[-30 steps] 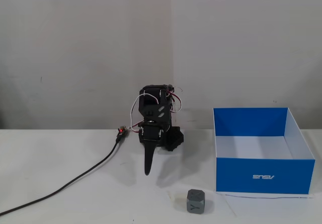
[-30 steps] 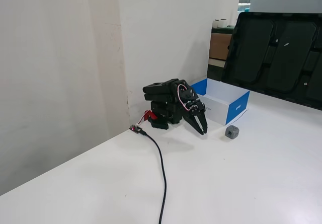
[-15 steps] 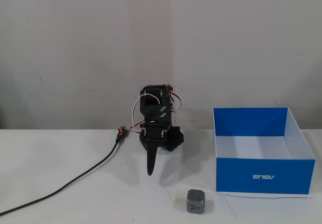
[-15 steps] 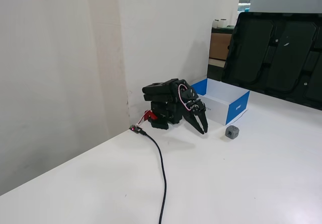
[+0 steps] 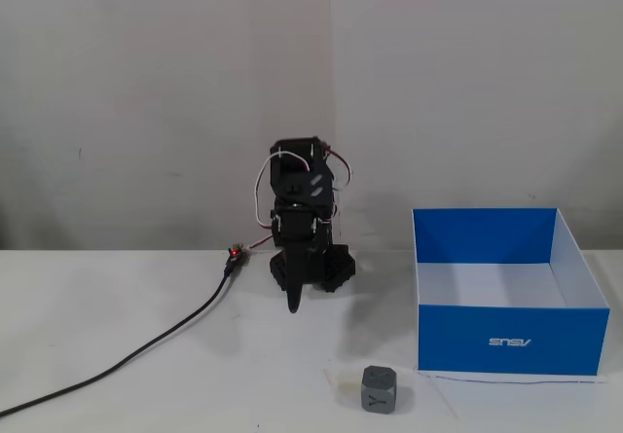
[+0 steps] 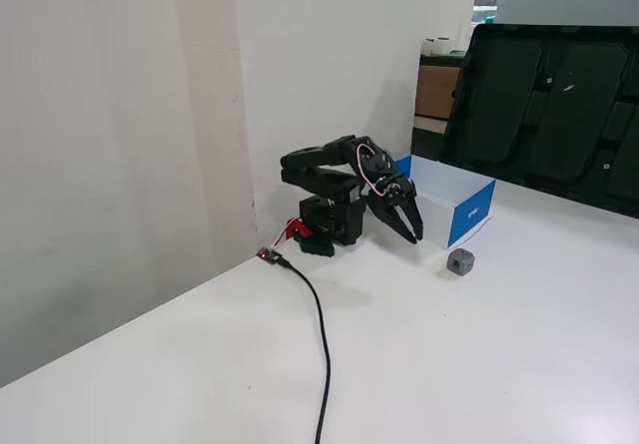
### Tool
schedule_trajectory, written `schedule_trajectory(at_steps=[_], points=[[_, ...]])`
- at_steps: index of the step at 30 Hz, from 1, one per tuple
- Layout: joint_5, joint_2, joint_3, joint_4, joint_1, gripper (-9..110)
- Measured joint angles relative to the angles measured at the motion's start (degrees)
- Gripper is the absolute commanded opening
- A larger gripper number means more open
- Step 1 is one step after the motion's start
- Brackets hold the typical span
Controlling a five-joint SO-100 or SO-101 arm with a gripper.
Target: Pick the gray block and keep it in the box.
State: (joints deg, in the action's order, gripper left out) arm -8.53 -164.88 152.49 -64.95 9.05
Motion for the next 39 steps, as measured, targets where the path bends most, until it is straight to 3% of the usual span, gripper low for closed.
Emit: schedule_trajectory(at_steps=[5,8,26,39], points=[[-5.19,13.8,-8.17,0.79,1.58,2],[-9.05,20.92,-12.3,0.88,3.34,12],[-24.35,43.24,-23.47,3.34,11.07,21],[-32.26,63.72,-37.18,-1.14,17.31,23]])
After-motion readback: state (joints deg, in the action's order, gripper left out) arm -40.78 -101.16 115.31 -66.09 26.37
